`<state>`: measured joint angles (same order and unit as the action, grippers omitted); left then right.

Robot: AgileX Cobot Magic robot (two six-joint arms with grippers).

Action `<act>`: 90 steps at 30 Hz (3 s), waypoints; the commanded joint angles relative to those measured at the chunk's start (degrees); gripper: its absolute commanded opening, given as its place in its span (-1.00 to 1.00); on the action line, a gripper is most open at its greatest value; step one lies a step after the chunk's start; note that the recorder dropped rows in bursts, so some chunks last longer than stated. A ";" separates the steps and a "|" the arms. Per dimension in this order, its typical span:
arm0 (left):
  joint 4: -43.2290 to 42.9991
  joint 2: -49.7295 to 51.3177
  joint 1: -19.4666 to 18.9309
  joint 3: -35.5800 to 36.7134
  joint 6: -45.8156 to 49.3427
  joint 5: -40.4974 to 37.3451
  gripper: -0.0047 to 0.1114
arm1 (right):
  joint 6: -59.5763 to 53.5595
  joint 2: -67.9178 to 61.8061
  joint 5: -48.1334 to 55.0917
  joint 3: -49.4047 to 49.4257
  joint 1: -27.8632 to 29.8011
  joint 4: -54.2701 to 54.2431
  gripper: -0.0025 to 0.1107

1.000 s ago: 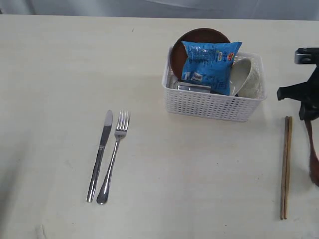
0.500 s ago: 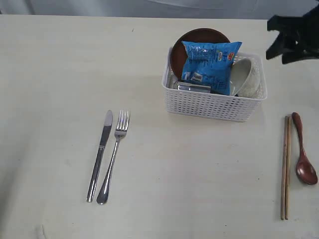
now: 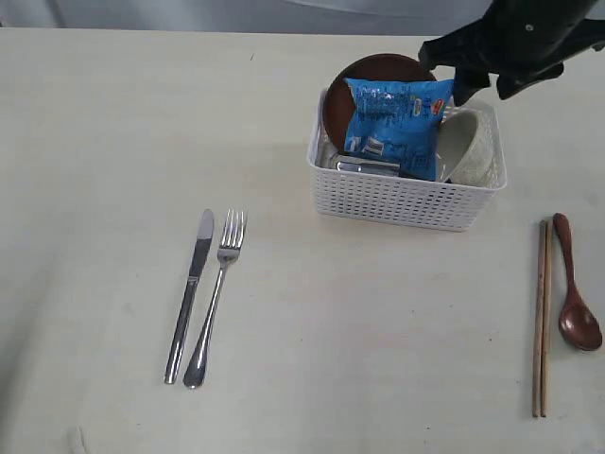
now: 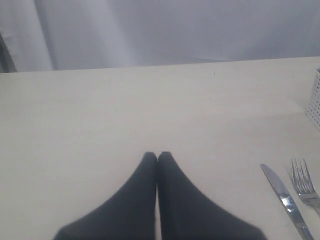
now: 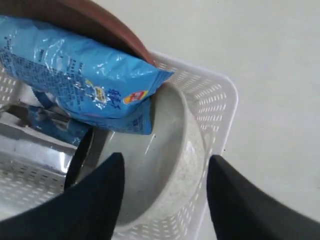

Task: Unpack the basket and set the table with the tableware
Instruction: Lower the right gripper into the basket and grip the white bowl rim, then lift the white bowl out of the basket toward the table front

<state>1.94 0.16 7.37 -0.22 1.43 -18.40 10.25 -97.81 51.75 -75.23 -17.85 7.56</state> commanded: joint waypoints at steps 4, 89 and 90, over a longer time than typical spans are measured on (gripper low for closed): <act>-0.20 -0.16 -0.16 0.22 0.33 0.09 -0.92 | 4.42 -7.60 8.40 -5.01 -1.71 2.94 -0.09; -0.20 -0.16 -0.16 0.22 0.33 0.09 -0.92 | -3.62 -15.44 18.22 -15.28 -10.95 50.46 -0.96; -0.20 -0.16 -0.16 0.22 0.33 0.09 -0.92 | -3.62 -15.02 18.22 -15.28 -10.95 50.85 -0.96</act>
<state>1.94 0.16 7.37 -0.22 1.43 -18.40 5.38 -114.12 69.55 -90.72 -28.96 55.81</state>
